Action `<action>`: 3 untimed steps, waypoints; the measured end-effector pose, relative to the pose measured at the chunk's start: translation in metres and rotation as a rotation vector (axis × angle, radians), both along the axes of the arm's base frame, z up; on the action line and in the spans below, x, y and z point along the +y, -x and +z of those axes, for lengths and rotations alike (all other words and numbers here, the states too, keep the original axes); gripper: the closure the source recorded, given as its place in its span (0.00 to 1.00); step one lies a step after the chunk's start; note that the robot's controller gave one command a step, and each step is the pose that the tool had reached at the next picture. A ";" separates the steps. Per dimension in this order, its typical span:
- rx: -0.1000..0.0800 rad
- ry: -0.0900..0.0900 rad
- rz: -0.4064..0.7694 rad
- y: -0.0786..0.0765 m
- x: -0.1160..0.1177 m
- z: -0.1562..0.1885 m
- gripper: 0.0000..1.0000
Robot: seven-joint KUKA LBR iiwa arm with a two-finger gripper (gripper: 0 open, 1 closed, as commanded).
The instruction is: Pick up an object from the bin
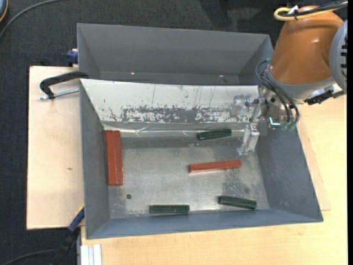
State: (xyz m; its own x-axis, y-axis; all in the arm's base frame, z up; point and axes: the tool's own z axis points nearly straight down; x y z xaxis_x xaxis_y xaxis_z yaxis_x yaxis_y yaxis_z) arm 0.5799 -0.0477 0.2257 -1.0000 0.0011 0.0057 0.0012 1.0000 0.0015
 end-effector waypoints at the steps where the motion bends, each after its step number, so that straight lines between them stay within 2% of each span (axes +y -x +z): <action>1: 0.002 0.000 0.049 0.047 -0.009 -0.135 0.00; 2: -0.016 0.000 0.332 -0.006 0.011 -0.127 0.00; 3: -0.004 -0.003 0.239 0.021 0.061 -0.156 0.00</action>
Offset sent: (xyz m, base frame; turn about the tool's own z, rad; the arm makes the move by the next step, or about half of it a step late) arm -0.0449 -0.0098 -0.1316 -0.0497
